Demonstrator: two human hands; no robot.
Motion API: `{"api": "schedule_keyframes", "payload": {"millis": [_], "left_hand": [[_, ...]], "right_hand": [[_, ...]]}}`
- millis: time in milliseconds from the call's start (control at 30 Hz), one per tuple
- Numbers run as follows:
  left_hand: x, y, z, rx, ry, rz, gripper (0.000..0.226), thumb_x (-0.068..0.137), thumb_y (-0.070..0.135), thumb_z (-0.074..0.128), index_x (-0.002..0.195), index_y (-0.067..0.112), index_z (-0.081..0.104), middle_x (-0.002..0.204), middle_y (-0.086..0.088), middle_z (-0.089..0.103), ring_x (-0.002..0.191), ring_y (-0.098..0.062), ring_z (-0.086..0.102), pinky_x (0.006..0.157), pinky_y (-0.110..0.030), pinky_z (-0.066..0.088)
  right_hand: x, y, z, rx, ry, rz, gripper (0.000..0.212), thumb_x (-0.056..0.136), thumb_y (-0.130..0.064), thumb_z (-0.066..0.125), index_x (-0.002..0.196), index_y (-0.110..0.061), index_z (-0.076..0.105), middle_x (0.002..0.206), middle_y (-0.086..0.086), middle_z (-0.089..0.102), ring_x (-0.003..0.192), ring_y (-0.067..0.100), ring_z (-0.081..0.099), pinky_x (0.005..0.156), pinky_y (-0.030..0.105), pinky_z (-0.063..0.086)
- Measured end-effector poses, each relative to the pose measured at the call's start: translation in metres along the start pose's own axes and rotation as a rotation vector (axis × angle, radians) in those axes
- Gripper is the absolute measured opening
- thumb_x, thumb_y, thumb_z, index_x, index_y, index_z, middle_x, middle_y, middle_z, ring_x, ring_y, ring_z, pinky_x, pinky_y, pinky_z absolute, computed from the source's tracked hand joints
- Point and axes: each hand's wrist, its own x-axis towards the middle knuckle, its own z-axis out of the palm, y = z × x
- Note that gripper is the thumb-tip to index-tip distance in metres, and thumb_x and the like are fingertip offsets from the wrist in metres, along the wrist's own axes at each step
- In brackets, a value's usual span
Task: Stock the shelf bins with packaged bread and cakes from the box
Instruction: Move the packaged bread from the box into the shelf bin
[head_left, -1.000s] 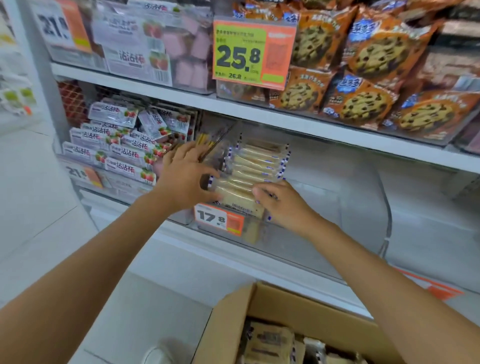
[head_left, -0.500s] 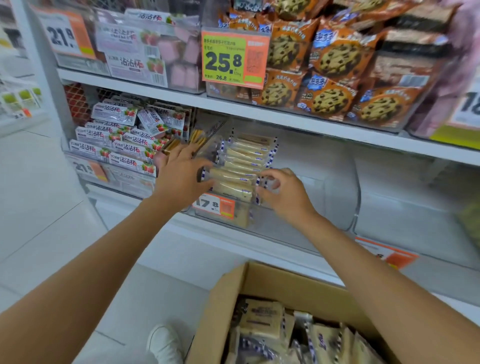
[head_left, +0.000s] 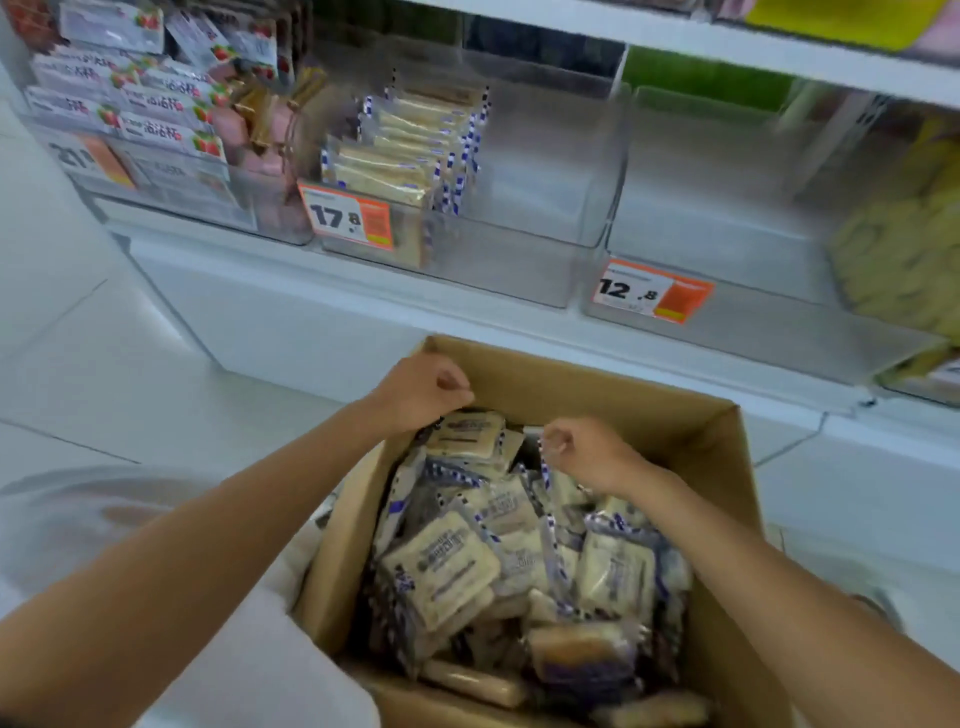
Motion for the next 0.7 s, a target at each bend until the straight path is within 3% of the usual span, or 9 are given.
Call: {"api": "schedule_keyframes", "payload": {"millis": [100, 167, 233, 333, 400, 467, 500, 600, 700], "left_hand": [[-0.002, -0.018, 0.028, -0.072, 0.018, -0.089, 0.006, 0.091, 0.027, 0.067, 0.095, 0.023, 0.070, 0.096, 0.013, 0.066, 0.100, -0.008, 0.061, 0.082, -0.019, 0.041], [-0.001, -0.024, 0.036, -0.084, 0.064, -0.104, 0.007, 0.091, 0.024, 0.066, 0.096, 0.022, 0.071, 0.095, 0.013, 0.066, 0.096, -0.005, 0.061, 0.074, -0.013, 0.039], [0.000, -0.025, 0.039, -0.098, 0.085, -0.118, 0.011, 0.091, 0.024, 0.066, 0.100, 0.022, 0.071, 0.098, 0.012, 0.067, 0.093, -0.002, 0.059, 0.071, -0.009, 0.037], [0.000, -0.026, 0.040, -0.118, 0.082, -0.157, 0.014, 0.091, 0.023, 0.065, 0.104, 0.022, 0.070, 0.100, 0.011, 0.067, 0.094, -0.004, 0.060, 0.073, -0.011, 0.039], [0.000, -0.027, 0.040, -0.127, 0.068, -0.176, 0.016, 0.092, 0.021, 0.064, 0.107, 0.021, 0.068, 0.101, 0.009, 0.067, 0.094, -0.005, 0.060, 0.074, -0.010, 0.040], [0.001, -0.028, 0.040, -0.147, 0.077, -0.195, 0.019, 0.093, 0.021, 0.063, 0.111, 0.020, 0.067, 0.105, 0.007, 0.066, 0.095, -0.004, 0.059, 0.074, -0.011, 0.040], [0.001, -0.026, 0.041, -0.152, 0.077, -0.202, 0.021, 0.094, 0.022, 0.063, 0.114, 0.020, 0.067, 0.109, 0.006, 0.066, 0.098, -0.006, 0.059, 0.077, -0.014, 0.041], [0.003, -0.022, 0.049, -0.184, 0.083, -0.256, 0.035, 0.095, 0.025, 0.062, 0.129, 0.018, 0.061, 0.126, 0.001, 0.062, 0.113, -0.014, 0.058, 0.091, -0.024, 0.042], [0.005, -0.008, 0.061, -0.278, 0.011, -0.403, 0.071, 0.089, 0.045, 0.068, 0.147, 0.012, 0.041, 0.147, -0.003, 0.048, 0.129, -0.021, 0.050, 0.101, -0.030, 0.039]], "right_hand": [[0.017, 0.026, 0.028, 0.177, -0.005, 0.143, 0.037, 0.093, -0.031, 0.063, 0.125, -0.013, 0.062, 0.126, 0.002, 0.062, 0.112, 0.020, 0.060, 0.096, 0.034, 0.048], [0.036, 0.018, 0.046, 0.288, 0.039, 0.203, 0.034, 0.094, -0.033, 0.061, 0.111, -0.004, 0.067, 0.109, 0.011, 0.068, 0.099, 0.026, 0.064, 0.084, 0.037, 0.050], [0.055, 0.003, 0.064, 0.423, 0.095, 0.262, 0.035, 0.092, -0.036, 0.062, 0.091, -0.001, 0.066, 0.083, 0.014, 0.065, 0.071, 0.023, 0.060, 0.063, 0.035, 0.047], [0.075, -0.007, 0.084, 0.486, 0.098, 0.324, 0.032, 0.086, -0.027, 0.070, 0.097, 0.003, 0.070, 0.082, 0.014, 0.066, 0.057, 0.012, 0.051, 0.049, 0.027, 0.040], [0.079, -0.003, 0.088, 0.553, 0.079, 0.326, 0.023, 0.083, -0.013, 0.072, 0.098, 0.004, 0.070, 0.087, 0.012, 0.068, 0.064, 0.015, 0.058, 0.056, 0.025, 0.049], [0.074, 0.007, 0.080, 0.649, 0.093, 0.327, 0.015, 0.082, -0.007, 0.071, 0.096, -0.001, 0.071, 0.093, 0.011, 0.070, 0.079, 0.022, 0.064, 0.076, 0.034, 0.056], [0.070, 0.013, 0.073, 0.703, 0.107, 0.320, 0.012, 0.084, -0.004, 0.070, 0.095, -0.003, 0.070, 0.092, 0.010, 0.069, 0.081, 0.023, 0.065, 0.079, 0.035, 0.057], [0.040, 0.027, 0.041, 0.744, 0.107, 0.270, 0.010, 0.086, 0.001, 0.067, 0.092, -0.007, 0.064, 0.097, 0.010, 0.068, 0.081, 0.019, 0.068, 0.078, 0.035, 0.060], [0.007, 0.039, 0.010, 0.798, 0.118, 0.197, 0.020, 0.085, 0.003, 0.067, 0.102, -0.006, 0.060, 0.103, 0.008, 0.069, 0.086, 0.019, 0.069, 0.065, 0.024, 0.059]]}}
